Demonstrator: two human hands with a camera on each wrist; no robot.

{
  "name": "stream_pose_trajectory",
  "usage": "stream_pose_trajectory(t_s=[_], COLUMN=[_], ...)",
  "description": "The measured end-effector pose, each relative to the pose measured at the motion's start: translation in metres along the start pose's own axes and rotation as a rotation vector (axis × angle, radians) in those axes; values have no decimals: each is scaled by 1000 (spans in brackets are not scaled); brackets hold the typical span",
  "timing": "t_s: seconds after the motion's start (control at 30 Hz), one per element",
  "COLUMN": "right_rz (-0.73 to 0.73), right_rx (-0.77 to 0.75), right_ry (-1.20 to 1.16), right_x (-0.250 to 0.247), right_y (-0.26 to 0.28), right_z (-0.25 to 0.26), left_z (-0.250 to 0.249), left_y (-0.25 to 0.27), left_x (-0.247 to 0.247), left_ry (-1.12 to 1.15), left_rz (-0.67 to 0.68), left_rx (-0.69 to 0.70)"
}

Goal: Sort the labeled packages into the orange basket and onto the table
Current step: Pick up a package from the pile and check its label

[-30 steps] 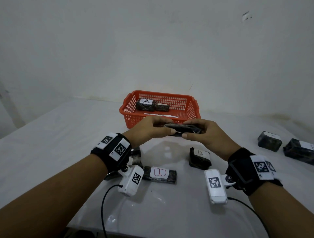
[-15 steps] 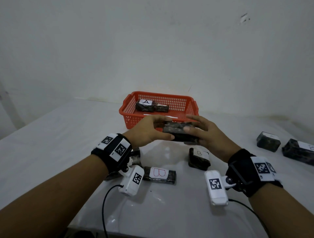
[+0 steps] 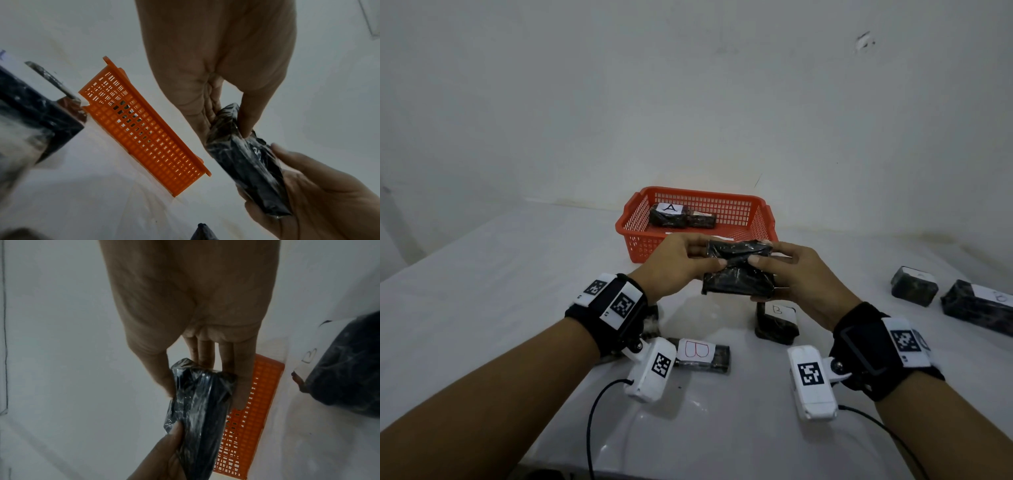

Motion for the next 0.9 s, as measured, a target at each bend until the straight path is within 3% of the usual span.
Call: stream_pose_trajectory(t_s=[0.17,0.33,0.9], right_rz=[-99,-6,-99], right_rx=[-44,-18,-97], right_ry=[55,36,38], right_x=[-3,1,-4], right_y=[2,3,3], right_z=[1,-3,-4], left_z=[-1,1,2], left_y=[1,0,2], left_x=[6,1,11], left_ry=[42,-1,32], left_rz=[18,-65,27], left_rx=[2,8,36])
Point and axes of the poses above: each hand's wrist, its own y-axis away from the middle knuckle, its own x-axis out of the palm, z = x × y, the point moved 5 cm from there along -y, towards the middle knuckle, and after that the axes turned 11 degrees about z, right-handed, at the moved point
